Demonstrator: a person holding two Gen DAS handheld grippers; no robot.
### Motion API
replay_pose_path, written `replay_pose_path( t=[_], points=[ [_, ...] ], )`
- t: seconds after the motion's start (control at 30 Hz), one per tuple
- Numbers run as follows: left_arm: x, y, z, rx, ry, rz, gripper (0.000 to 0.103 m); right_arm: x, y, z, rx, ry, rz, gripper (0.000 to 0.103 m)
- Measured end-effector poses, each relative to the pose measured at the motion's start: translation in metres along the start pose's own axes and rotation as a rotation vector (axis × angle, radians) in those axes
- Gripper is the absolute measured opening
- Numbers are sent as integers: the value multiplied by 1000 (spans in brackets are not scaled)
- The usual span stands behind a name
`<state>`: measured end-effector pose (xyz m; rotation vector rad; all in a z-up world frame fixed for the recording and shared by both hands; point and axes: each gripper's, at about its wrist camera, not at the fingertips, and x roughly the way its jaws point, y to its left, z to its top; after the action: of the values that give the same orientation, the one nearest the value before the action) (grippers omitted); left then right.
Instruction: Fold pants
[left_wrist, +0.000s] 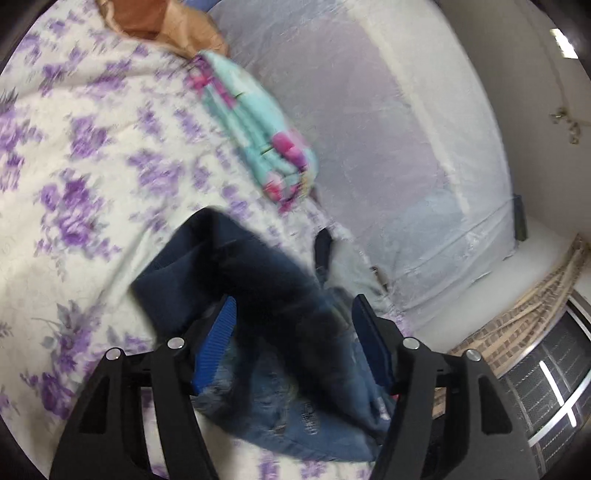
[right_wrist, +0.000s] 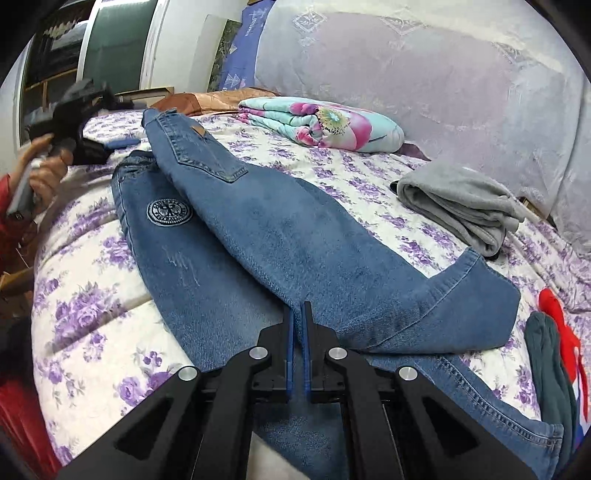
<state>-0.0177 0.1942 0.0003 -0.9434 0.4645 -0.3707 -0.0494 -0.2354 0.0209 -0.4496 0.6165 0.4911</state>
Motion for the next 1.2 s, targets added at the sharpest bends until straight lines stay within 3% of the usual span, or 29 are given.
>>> replay_pose_path(
  t=[0.07, 0.13, 0.23, 0.37, 0.43, 0.53, 0.73, 1.0, 1.2],
  points=[
    [-3, -9, -1, 28, -24, 13, 63, 2, -2, 0, 8, 5, 9, 4],
    [5, -14, -4, 38, 2, 17, 63, 3, -2, 0, 13, 11, 15, 4],
    [19, -8, -10, -1, 29, 53, 63, 4, -3, 0, 21, 11, 22, 4],
    [4, 2, -15, -72, -16, 23, 63, 3, -2, -1, 21, 8, 20, 4],
    [-4, -1, -18, -58, -16, 44, 63, 3, -3, -1, 26, 9, 28, 4],
    [-8, -10, -22, 9, 8, 130, 63, 3, -4, -2, 37, 5, 38, 4],
    [7, -5, -24, 14, 67, 157, 63, 3, -5, -1, 40, 5, 40, 4],
    [-1, -4, -28, -23, 88, 179, 64, 5, -5, -2, 49, 8, 51, 4],
    [18, -2, -28, -20, 107, 198, 64, 6, -5, -2, 50, 10, 51, 4]
  ],
)
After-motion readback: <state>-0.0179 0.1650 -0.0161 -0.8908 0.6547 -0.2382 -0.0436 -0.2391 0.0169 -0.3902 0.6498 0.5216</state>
